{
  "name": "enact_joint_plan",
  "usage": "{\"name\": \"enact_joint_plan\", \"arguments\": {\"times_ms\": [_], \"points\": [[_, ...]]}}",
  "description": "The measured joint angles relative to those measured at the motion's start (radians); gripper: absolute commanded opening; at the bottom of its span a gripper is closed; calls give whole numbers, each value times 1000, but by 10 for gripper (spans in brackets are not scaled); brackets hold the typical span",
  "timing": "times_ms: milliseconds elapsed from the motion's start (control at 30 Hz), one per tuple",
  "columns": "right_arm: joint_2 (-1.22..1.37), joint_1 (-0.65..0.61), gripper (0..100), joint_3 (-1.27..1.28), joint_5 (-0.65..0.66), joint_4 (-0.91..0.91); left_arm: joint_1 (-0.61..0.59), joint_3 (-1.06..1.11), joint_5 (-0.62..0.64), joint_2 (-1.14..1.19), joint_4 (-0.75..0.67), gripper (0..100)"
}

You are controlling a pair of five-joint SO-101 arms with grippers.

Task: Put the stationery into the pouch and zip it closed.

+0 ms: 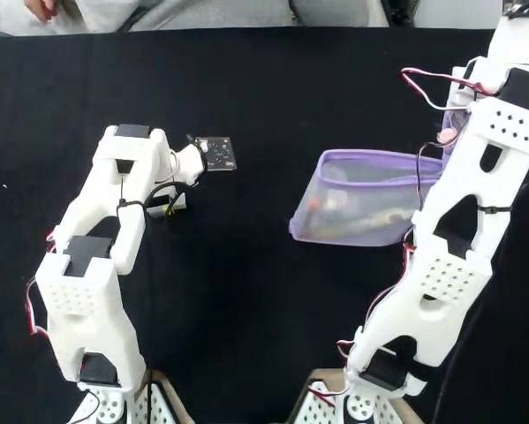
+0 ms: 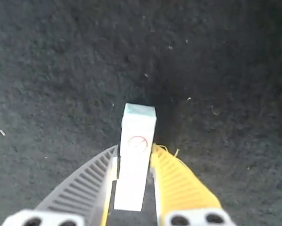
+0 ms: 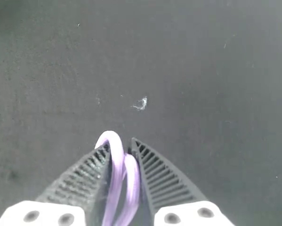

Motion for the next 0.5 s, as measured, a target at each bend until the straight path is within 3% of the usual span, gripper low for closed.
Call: {"name": "enact_joint_plan", "arguments": {"times_ms": [200, 500], "points": [[0, 0, 11, 0, 0, 0, 0, -26, 12, 3, 8, 29], [0, -3, 11, 0, 0, 0, 34, -132, 402, -222, 6, 29]]}}
